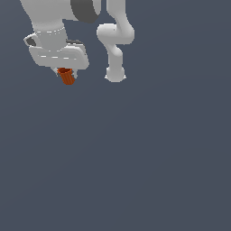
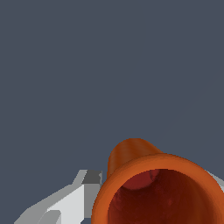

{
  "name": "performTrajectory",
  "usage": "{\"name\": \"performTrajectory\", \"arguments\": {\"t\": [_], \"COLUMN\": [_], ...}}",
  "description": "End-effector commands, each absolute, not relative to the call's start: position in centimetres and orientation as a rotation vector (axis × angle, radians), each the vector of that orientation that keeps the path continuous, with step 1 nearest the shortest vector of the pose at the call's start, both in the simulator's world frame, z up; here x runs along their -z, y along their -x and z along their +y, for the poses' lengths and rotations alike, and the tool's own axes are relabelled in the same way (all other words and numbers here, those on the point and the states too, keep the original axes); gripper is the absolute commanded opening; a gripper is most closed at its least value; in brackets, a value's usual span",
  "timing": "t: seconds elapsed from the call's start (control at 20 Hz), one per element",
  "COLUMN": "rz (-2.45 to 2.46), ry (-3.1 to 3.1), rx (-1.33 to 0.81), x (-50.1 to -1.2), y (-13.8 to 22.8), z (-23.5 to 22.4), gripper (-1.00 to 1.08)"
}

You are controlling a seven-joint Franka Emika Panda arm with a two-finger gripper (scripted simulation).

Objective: Pick up the object and move it to a goal position.

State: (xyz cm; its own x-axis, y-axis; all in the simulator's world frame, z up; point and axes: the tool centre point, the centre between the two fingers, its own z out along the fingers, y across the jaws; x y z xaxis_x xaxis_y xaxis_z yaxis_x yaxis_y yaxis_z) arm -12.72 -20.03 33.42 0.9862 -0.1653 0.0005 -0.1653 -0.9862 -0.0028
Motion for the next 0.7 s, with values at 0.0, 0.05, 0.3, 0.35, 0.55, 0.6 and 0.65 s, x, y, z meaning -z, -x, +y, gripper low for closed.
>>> {"name": "performTrajectory", "arguments": {"t": [0.0,0.05,0.3,0.35,0.55,0.6,0.65], "rz": [0.259,0.259,0.258,0.258,0.258,0.258,0.258], "ry": [3.129,3.129,3.13,3.131,3.131,3.131,3.131], "rx": [0.0,0.0,0.0,0.0,0.0,0.0,0.0], "x": [-35.3,-35.9,-38.1,-38.4,-39.0,-39.1,-39.1], "y": [13.2,13.3,13.8,13.8,13.9,13.9,13.9], "z": [-21.6,-22.1,-24.0,-24.2,-24.9,-24.9,-24.9], "gripper": [-1.0,-1.0,-1.0,-1.0,-1.0,-1.0,-1.0]}}
